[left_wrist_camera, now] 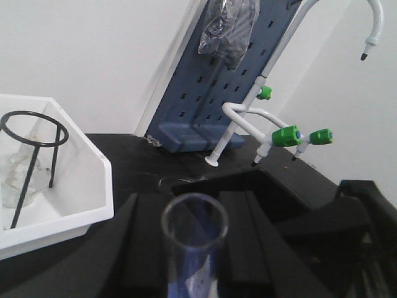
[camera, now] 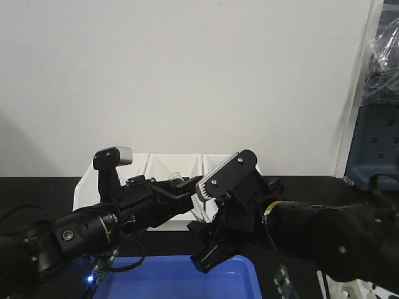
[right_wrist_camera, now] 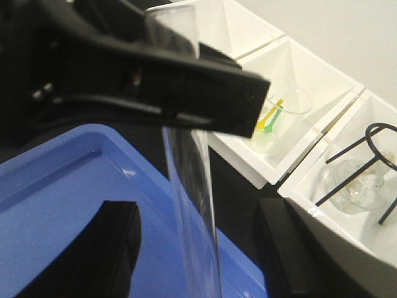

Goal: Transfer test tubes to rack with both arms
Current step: 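Bring the held tube toward the right gripper, right gripper approaching, then close the right gripper on the tube and open the left gripper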

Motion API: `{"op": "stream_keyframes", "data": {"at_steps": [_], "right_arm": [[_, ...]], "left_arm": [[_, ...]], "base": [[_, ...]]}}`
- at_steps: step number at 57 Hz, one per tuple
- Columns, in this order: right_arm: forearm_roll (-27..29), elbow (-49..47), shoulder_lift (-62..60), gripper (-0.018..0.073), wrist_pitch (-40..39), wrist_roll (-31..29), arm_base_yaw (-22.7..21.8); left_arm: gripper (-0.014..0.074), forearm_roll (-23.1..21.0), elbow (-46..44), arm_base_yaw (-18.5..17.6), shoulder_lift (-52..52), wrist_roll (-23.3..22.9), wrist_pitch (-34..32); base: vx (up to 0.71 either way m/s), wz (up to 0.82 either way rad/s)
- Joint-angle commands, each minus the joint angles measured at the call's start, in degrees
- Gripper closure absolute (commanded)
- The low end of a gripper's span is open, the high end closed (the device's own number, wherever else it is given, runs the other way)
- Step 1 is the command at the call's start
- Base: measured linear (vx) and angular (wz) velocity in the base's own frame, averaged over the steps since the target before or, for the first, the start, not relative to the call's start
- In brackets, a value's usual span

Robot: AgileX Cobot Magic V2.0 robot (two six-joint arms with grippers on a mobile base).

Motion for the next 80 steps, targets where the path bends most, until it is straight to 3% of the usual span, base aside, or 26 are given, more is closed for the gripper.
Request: {"op": "stream_keyframes", "data": {"at_steps": [1,21,37,51,80], "right_arm": [[0.42,-4.25,-0.31,0.0095,-3.92,-0.54,0.1],[0.36,-9.01,3.6,0.0105,0.38,-1.47,0.1],[1.83,-9.01,3.6,0.0211,1.29,-1.54,0.1],[1.87,-9.01,3.6,0.0234,0.26,-1.08,0.1],[1.93,-9.01,3.6,0.0375,0.33,-0.03,0.1]], "left_arm": [[0.0601,-1.73,-2.09,-0.22,-2.51,-1.53,-4.75],[0.0601,-1.11,-2.09,-0.22,-2.51,-1.54,-4.53],[0.0601,-0.14,-2.09,-0.22,-2.51,-2.02,-4.59],[0.0601,0.4,-2.09,-0.22,-2.51,-2.51,-4.87],[0.0601,0.4,-2.09,-0.22,-2.51,-2.51,-5.83]], "base": [[0.0,0.0],[0.0,0.0],[0.0,0.0],[0.0,0.0],[0.0,0.0]]}}
